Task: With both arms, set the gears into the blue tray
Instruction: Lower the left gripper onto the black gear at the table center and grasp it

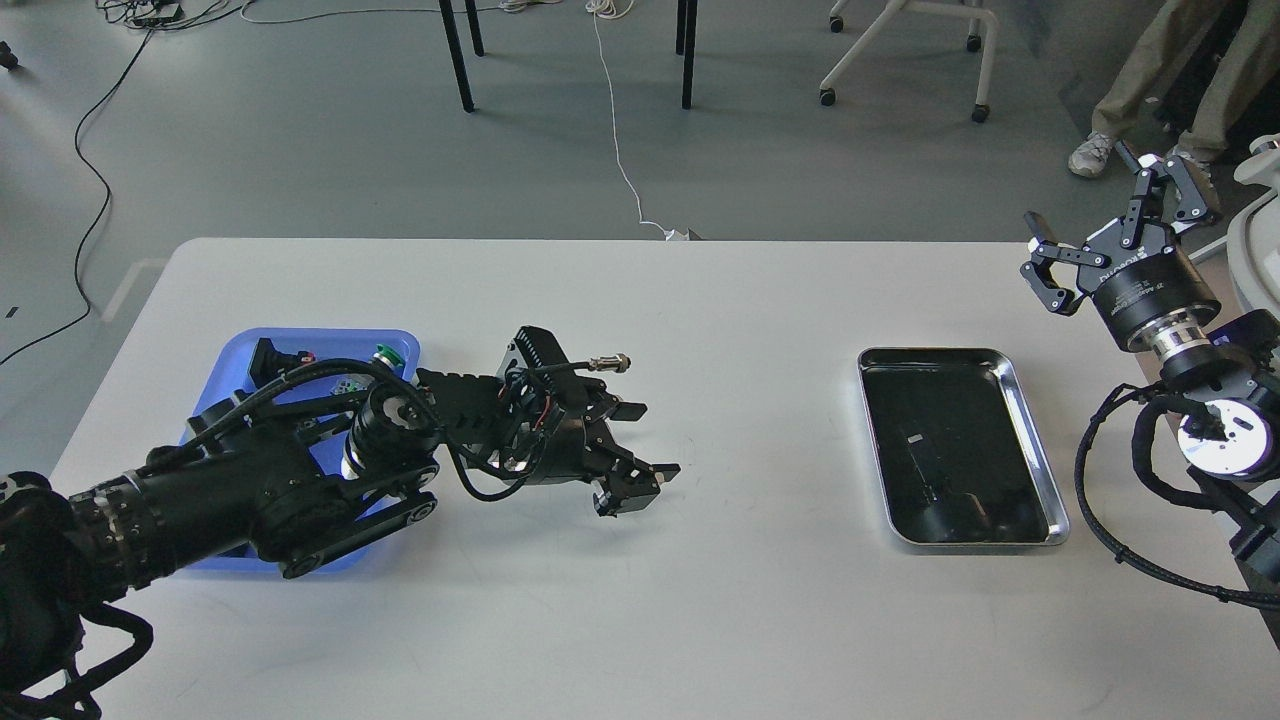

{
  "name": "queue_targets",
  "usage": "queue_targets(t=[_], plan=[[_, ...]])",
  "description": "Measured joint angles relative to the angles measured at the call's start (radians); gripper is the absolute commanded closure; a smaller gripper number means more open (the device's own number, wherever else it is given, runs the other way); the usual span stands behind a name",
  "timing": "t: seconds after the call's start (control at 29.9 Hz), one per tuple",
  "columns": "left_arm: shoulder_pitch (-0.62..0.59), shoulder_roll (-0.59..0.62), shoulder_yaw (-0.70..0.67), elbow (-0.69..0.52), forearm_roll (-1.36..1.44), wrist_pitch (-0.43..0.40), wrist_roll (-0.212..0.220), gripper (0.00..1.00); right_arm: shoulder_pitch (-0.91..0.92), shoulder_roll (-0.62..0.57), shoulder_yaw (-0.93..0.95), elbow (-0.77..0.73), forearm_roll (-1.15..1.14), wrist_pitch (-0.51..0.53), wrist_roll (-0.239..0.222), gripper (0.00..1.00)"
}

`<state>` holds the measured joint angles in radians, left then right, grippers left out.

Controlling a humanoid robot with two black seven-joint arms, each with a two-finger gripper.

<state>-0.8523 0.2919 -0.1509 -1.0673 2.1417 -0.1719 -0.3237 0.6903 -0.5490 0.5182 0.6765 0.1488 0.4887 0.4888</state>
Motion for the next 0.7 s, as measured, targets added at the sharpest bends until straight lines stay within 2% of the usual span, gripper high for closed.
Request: queue_targets(t=[0.17,0.57,0.7], plan=[[0.005,0.007,0.002,0.015,0.015,0.0,0.0,0.41,0.0,0.001,-0.001,0.0,0.0,0.0,0.0,0.01],[0.038,0.02,0.002,0.048,0.038,0.001,0.0,0.46,0.0,0.003,-0.003,0.001,-0.002,0.0,0.0,0.01],[0.04,0.031,0.002,0.049,0.04,0.001,0.001,0.54,0.001,0.003,-0.003,0.002,-0.002,0.0,0.0,0.01]])
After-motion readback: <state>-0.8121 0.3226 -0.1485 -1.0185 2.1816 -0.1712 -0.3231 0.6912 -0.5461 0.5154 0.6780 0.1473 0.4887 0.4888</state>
